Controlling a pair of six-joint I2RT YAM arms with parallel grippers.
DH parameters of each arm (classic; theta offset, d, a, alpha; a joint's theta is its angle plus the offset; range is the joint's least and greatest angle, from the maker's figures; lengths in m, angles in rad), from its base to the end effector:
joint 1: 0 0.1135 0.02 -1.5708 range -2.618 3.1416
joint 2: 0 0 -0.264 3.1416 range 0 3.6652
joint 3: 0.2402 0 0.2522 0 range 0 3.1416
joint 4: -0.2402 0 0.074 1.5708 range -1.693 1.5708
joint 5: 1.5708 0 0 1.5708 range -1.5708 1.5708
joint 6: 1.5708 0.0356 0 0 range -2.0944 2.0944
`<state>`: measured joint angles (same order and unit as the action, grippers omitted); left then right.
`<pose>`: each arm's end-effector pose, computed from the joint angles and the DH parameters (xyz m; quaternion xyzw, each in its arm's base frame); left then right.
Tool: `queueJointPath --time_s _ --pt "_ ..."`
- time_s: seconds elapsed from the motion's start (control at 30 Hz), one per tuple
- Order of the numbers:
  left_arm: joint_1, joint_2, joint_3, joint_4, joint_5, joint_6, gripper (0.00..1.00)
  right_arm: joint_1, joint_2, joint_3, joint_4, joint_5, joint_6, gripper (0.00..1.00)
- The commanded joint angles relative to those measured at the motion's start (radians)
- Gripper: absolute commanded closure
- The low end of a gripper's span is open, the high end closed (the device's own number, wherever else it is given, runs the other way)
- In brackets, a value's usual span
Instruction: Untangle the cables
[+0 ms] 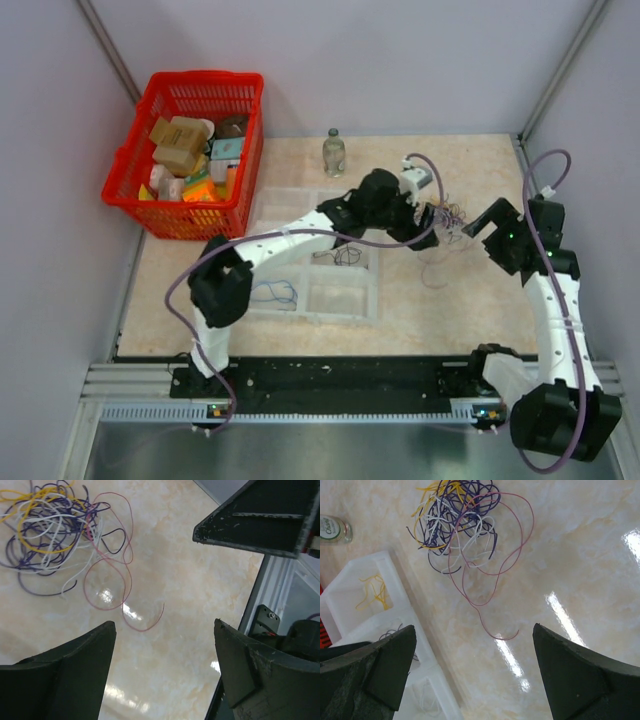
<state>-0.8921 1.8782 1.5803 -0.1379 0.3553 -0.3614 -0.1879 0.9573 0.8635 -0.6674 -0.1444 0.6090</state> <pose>0.2722 -0.3573 0.3053 0.3093 0.7760 -0.4310 0.3411 0.1941 -0.0317 0.2908 0.3295 0.8560 0.1469 0.3703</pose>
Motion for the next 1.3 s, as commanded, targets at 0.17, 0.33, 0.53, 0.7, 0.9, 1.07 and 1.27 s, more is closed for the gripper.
queueJointPath --time_s 0.17,0.33,0.53,0.7,0.9,1.07,1.27 --pt "-0.067 0.355 0.386 -0.109 -0.153 -0.034 0.27 -0.087 -0.163 0.071 -0.004 -0.03 0.037 0.01" --pt "-0.065 0.456 0.429 -0.074 -0.144 -0.123 0.31 -0.088 -0.288 0.121 -0.008 -0.004 0.003 0.01" --pt "-0.064 0.498 0.423 -0.049 -0.187 -0.154 0.34 -0.088 -0.301 0.138 -0.014 -0.069 -0.014 0.01" --pt "-0.057 0.565 0.494 -0.031 -0.131 -0.209 0.38 -0.087 -0.279 0.079 0.005 -0.221 -0.029 0.02" --pt "-0.054 0.593 0.507 0.023 -0.087 -0.252 0.6 -0.085 -0.261 0.055 0.023 -0.299 -0.045 0.01" --pt "-0.054 0.566 0.512 -0.022 -0.108 -0.211 0.96 -0.085 -0.261 0.016 0.04 -0.323 -0.008 0.01" --pt "-0.054 0.383 0.344 0.024 -0.153 -0.179 1.0 -0.087 -0.255 -0.015 0.045 -0.249 0.009 0.01"
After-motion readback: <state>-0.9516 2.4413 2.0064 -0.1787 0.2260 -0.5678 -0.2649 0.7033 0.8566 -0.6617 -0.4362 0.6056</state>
